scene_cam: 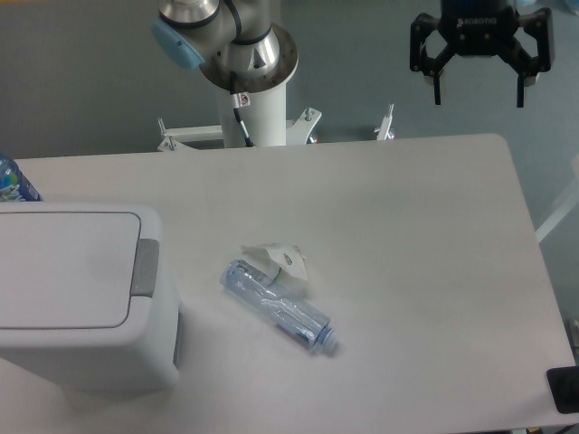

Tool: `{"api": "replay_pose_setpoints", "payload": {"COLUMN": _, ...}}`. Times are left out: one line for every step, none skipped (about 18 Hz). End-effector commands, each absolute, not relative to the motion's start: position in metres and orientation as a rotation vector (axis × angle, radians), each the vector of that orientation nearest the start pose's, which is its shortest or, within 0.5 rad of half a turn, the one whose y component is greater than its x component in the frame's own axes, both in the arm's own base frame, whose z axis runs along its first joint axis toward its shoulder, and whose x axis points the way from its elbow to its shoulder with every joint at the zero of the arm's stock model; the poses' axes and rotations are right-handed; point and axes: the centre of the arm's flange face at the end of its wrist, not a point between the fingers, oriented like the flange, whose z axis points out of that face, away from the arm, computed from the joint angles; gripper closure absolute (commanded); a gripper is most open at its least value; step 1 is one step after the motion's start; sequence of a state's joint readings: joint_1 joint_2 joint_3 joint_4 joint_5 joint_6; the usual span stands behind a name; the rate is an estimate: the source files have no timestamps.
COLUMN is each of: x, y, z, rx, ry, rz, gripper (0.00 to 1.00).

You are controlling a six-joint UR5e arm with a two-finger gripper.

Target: Open the trash can

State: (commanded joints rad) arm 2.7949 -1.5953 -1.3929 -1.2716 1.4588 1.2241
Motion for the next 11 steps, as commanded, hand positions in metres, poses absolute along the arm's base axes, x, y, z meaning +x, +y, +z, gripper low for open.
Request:
{"api": "replay_pose_setpoints", "payload": {"x": -0.451, "y": 0.315, "z": 0.602, "rx": -2.844, "ry": 0.032, "rz": 0.569, "gripper": 0.00}}
{"api": "replay_pose_setpoints", "payload": {"x": -0.451, "y": 0.314, "z": 0.601, "rx": -2.854, "ry": 0.030, "rz": 0.575, "gripper": 0.00}}
{"api": "replay_pose_setpoints", "payload": {"x": -0.451, "y": 0.314, "z": 0.602, "rx": -2.857, "ry": 0.024, "rz": 0.577, "gripper": 0.00}}
{"api": "replay_pose_setpoints", "payload": {"x": -0.451, "y": 0.315, "z": 0.603, "rx": -2.855, "ry": 0.015, "rz": 0.577, "gripper": 0.00}}
{"api": "replay_pose_setpoints", "payload": {"x": -0.451, "y": 0.315, "z": 0.601, "rx": -2.851, "ry": -0.007, "rz": 0.567, "gripper": 0.00}}
{"api": "replay_pose_setpoints", "payload": {"x": -0.450, "y": 0.316, "z": 0.601, "rx": -2.846, "ry": -0.033, "rz": 0.561, "gripper": 0.00}}
{"api": "replay_pose_setpoints", "payload": {"x": -0.450, "y": 0.318, "z": 0.597, "rx": -2.844, "ry": -0.061, "rz": 0.547, "gripper": 0.00}}
{"api": "replay_pose_setpoints", "payload": {"x": -0.450, "y": 0.320, "z": 0.594, "rx": -2.841, "ry": -0.091, "rz": 0.533, "gripper": 0.00}}
{"api": "replay_pose_setpoints", "payload": {"x": -0.447, "y": 0.327, "z": 0.593, "rx": -2.834, "ry": -0.115, "rz": 0.520, "gripper": 0.00}}
{"api": "replay_pose_setpoints", "payload": {"x": -0.440, "y": 0.338, "z": 0.588, "rx": -2.820, "ry": -0.147, "rz": 0.497, "gripper": 0.00}}
{"api": "replay_pose_setpoints", "payload": {"x": -0.431, "y": 0.349, "z": 0.581, "rx": -2.804, "ry": -0.187, "rz": 0.467, "gripper": 0.00}}
